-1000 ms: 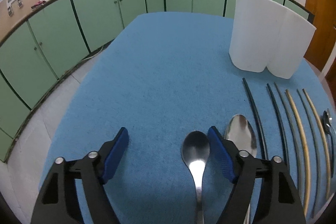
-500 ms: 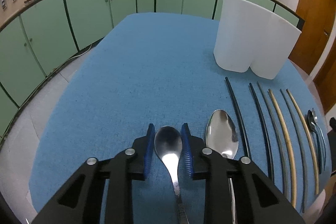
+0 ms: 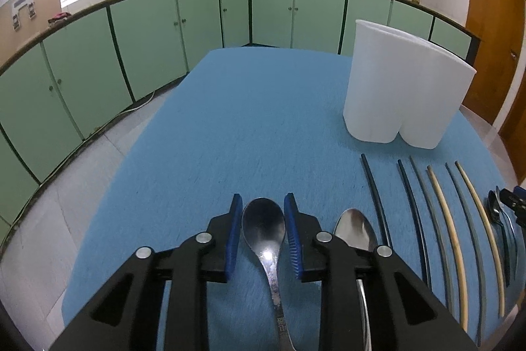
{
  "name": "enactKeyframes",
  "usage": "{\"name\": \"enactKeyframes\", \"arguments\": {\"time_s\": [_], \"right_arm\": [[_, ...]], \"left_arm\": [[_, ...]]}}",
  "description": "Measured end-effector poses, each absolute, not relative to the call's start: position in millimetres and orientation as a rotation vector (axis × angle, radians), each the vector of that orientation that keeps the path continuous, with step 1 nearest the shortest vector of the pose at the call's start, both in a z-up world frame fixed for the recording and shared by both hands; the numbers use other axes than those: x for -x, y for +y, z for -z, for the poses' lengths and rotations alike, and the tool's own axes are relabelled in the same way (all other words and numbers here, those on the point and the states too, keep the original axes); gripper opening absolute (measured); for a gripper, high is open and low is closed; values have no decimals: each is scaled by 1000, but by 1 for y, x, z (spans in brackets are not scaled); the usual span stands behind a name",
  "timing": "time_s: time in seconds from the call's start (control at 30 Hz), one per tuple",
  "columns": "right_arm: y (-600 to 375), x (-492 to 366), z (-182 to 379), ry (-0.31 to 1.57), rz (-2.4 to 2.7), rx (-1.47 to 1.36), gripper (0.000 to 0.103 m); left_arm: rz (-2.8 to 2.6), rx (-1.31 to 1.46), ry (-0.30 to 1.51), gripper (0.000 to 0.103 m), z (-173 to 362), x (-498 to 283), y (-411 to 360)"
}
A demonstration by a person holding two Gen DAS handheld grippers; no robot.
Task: Organize utensils
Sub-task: 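Grasp the small decorated spoon with the left tool while the right tool grasps the steel spoon, then lift both spoons and drop them into the white caddy compartments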
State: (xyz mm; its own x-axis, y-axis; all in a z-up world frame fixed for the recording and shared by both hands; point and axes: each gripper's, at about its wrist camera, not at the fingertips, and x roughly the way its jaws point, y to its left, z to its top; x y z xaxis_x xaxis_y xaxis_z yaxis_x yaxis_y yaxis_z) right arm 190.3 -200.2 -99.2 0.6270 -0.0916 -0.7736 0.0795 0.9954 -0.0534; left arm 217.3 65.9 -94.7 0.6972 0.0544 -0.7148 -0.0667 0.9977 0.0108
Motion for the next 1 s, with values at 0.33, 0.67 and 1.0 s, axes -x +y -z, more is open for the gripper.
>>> {"name": "enactKeyframes", "arguments": {"time_s": [0.33, 0.67, 1.0], "right_arm": [[-203, -205, 108, 937, 109, 9, 53], [-206, -205, 100, 968, 47, -37, 28], [-200, -162, 38, 730, -25, -88, 27]], "left_arm": [[-47, 2, 783, 26, 96, -226, 65], [-38, -2, 758, 26, 91, -221, 65], [-15, 14, 623, 26, 63, -193, 68]]}}
